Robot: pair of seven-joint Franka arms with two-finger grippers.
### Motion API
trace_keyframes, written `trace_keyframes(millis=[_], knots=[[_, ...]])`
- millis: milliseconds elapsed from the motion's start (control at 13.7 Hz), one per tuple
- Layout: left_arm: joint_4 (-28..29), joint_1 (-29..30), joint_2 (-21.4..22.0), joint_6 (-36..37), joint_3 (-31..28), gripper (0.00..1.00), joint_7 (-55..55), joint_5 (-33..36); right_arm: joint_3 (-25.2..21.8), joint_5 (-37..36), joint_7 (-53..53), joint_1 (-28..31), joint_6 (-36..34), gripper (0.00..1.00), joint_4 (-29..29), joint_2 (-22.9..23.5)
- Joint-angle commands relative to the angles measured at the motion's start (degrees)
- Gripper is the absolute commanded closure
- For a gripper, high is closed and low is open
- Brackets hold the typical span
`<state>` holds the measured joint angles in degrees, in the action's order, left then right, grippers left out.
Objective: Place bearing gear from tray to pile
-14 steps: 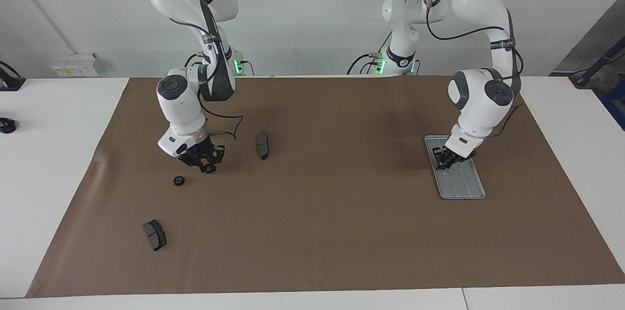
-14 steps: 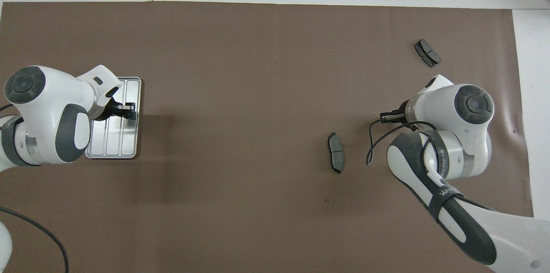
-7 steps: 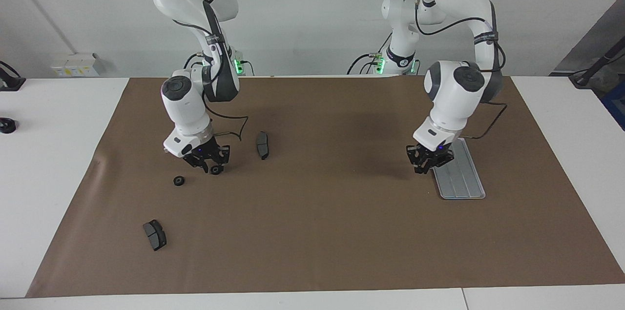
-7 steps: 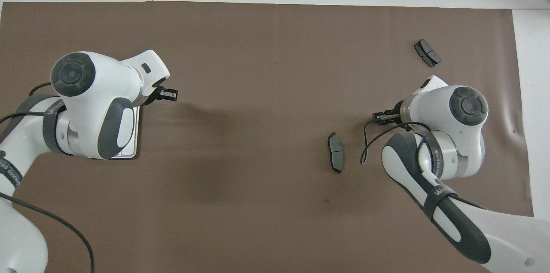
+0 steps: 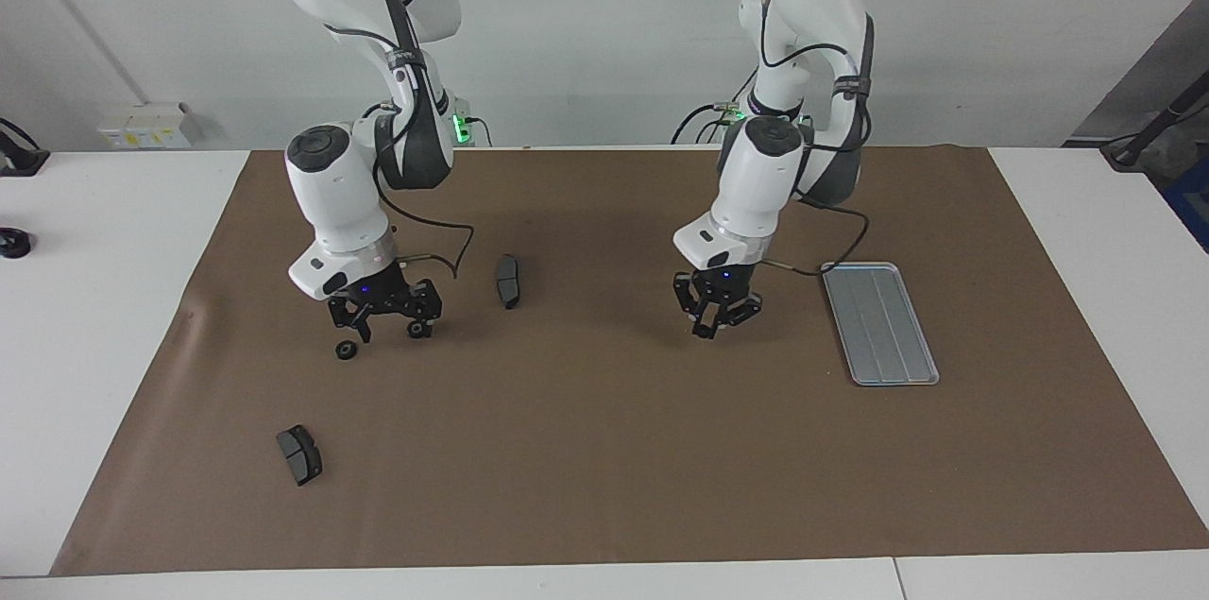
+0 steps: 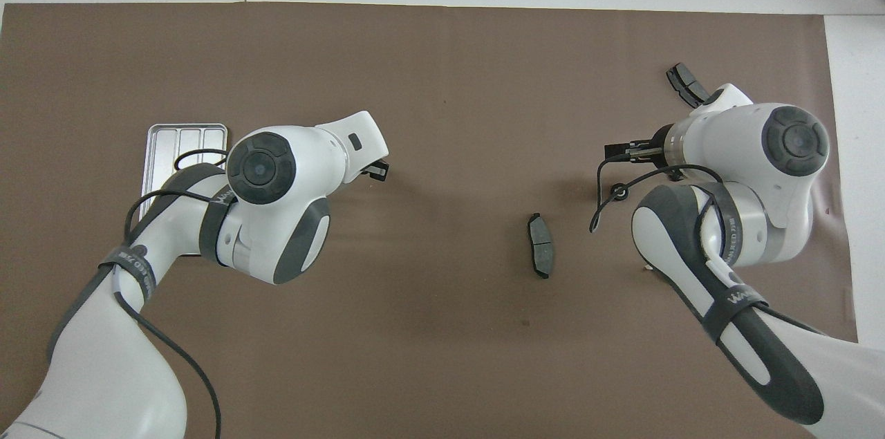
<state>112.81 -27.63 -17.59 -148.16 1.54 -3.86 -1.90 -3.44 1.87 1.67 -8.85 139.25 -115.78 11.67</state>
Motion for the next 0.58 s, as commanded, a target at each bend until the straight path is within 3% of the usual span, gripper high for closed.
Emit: trace_keyframes(millis=[0, 292, 365, 438, 511], knots=[[-1.8, -4.2, -3.8, -5.1, -0.9, 1.00, -1.9, -0.8, 0.2, 0.9, 0.4, 1.4, -8.2, 0.00, 7.8, 0.5], [-4.0, -4.9, -5.8, -7.2, -0.9, 1.00, -1.9, -0.9, 0.3, 0.9, 0.5, 0.3, -21.0, 0.00, 23.1, 5.2], [-4.0, -5.0, -5.9, -7.9, -0.9, 0.92, -1.9, -0.9, 0.6, 0.8, 0.7, 0.2, -21.6, 0.00, 25.1, 6.1], [-3.9, -5.5, -5.8, -9.4, -0.9, 0.01, -1.9, -0.9, 0.9, 0.6, 1.6, -0.2, -21.6, 0.00, 26.6, 6.8], [-3.9, -5.6, -5.9, -9.7, -0.9, 0.00, -1.9, -0.9, 0.9, 0.8, 3.0, -1.5, -21.6, 0.00, 28.1, 7.8]])
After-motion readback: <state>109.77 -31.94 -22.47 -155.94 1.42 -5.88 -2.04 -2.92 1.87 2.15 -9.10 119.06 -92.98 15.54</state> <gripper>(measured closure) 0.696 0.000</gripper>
